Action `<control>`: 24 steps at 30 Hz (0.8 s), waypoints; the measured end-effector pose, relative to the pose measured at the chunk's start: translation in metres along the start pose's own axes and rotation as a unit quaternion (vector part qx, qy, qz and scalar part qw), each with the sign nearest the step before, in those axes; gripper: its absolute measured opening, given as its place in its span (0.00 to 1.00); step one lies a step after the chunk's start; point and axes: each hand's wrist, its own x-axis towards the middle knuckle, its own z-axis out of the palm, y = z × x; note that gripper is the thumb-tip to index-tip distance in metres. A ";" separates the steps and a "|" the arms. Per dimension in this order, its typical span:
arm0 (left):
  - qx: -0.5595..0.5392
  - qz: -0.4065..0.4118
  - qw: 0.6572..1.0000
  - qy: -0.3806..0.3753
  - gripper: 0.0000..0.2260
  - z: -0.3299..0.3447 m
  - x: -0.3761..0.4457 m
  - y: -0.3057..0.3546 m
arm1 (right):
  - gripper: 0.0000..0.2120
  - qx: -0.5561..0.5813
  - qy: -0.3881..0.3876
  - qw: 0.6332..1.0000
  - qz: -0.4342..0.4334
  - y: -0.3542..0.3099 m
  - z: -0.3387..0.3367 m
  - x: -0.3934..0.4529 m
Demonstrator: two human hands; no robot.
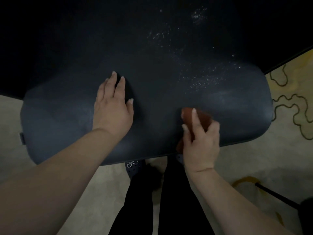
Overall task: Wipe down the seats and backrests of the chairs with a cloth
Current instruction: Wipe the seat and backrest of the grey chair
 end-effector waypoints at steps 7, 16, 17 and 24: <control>0.016 0.001 1.000 -0.013 0.27 0.000 -0.005 0.003 | 0.23 0.017 -0.087 0.978 -0.188 -0.056 0.025 -0.022; -0.004 0.002 1.000 -0.023 0.27 0.006 0.000 0.029 | 0.20 -0.028 0.001 0.999 0.044 0.038 -0.018 0.067; -0.004 0.002 1.000 -0.024 0.27 0.007 0.002 0.033 | 0.21 -0.023 0.003 0.997 0.078 0.043 -0.020 0.074; -0.005 -0.015 1.000 -0.023 0.28 0.013 0.018 0.047 | 0.21 -0.036 -0.026 0.999 -0.030 0.054 -0.028 0.084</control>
